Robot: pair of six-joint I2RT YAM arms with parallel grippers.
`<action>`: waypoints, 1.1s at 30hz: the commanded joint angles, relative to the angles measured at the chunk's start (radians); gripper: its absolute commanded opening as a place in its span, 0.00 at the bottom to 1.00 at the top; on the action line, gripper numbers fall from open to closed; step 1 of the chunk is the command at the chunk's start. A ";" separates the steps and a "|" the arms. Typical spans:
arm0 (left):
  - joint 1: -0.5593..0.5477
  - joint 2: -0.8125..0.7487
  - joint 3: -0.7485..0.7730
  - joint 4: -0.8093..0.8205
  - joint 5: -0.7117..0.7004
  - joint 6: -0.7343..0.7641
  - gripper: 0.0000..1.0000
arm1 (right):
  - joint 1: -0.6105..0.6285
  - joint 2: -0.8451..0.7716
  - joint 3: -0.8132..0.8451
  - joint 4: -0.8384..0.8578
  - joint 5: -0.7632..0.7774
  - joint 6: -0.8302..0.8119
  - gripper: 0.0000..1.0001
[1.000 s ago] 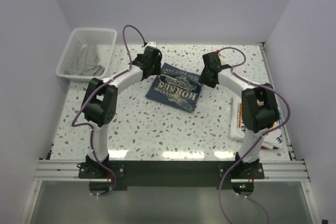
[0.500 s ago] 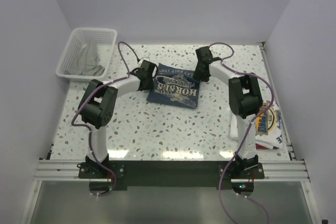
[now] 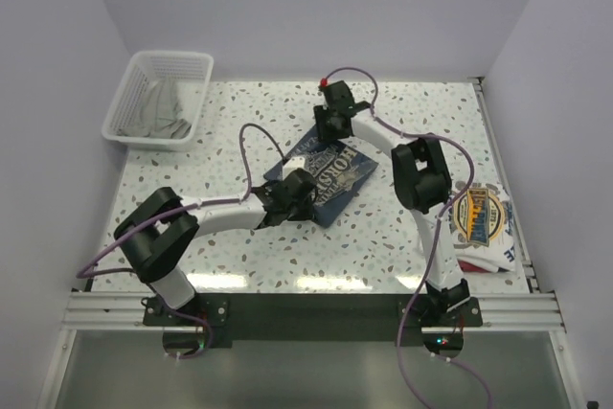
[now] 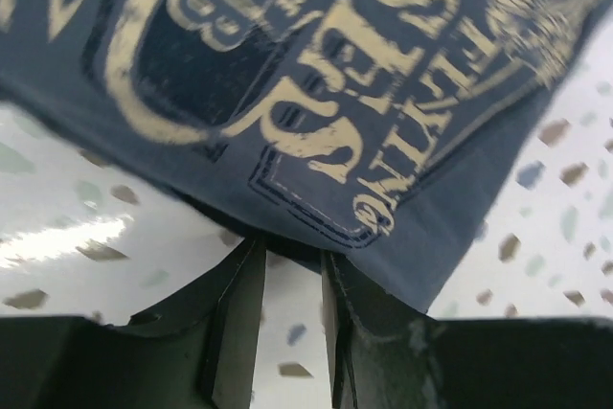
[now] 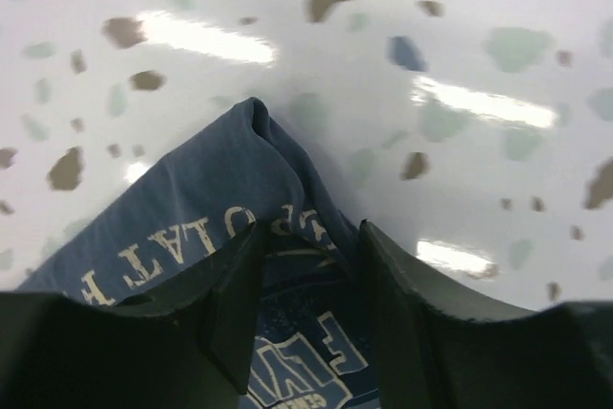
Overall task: Fold and stack the tank tops
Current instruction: Fold the tank top
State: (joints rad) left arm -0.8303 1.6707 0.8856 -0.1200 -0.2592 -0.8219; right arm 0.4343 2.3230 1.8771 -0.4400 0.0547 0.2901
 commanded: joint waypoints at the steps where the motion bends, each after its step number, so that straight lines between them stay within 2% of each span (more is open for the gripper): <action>1: -0.067 -0.072 0.026 -0.010 -0.015 -0.069 0.35 | 0.081 0.006 0.091 -0.014 -0.046 -0.150 0.50; 3: -0.096 -0.112 0.047 -0.068 -0.018 -0.059 0.37 | 0.089 -0.001 0.112 -0.029 0.014 -0.149 0.55; 4: -0.101 -0.132 0.053 -0.137 -0.021 -0.054 0.38 | 0.087 -0.004 0.138 -0.058 0.037 -0.129 0.63; 6: -0.104 -0.219 0.064 -0.196 -0.006 -0.022 0.39 | 0.075 -0.043 0.152 -0.071 0.108 -0.115 0.69; 7: -0.105 -0.250 0.070 -0.228 0.011 -0.001 0.41 | 0.069 -0.066 0.151 -0.069 0.125 -0.089 0.76; 10: -0.115 -0.315 0.162 -0.340 0.022 0.047 0.45 | 0.032 -0.158 0.152 -0.075 0.134 -0.014 0.80; 13: -0.121 -0.293 0.251 -0.359 -0.005 0.099 0.55 | -0.025 -0.264 0.152 -0.138 0.128 0.107 0.80; 14: -0.121 -0.243 0.297 -0.357 -0.008 0.133 0.60 | -0.043 -0.299 0.148 -0.164 0.122 0.142 0.80; 16: -0.121 -0.178 0.349 -0.357 -0.034 0.168 0.63 | -0.101 -0.373 0.096 -0.219 0.085 0.222 0.80; 20: -0.121 0.018 0.473 -0.307 -0.081 0.281 0.71 | -0.141 -0.656 -0.027 -0.269 0.135 0.250 0.81; 26: -0.148 0.300 0.703 -0.388 -0.159 0.349 0.73 | -0.143 -0.930 -0.170 -0.336 0.140 0.277 0.81; 27: -0.154 0.322 0.716 -0.389 -0.211 0.349 0.74 | -0.143 -0.986 -0.200 -0.350 0.142 0.279 0.81; 33: -0.193 0.443 0.812 -0.402 -0.238 0.391 0.75 | -0.143 -1.131 -0.289 -0.391 0.108 0.280 0.81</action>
State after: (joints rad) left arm -0.9977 2.0964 1.6100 -0.5098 -0.4324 -0.4870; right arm 0.2932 1.1912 1.6444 -0.7635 0.1875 0.5472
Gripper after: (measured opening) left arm 0.742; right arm 0.808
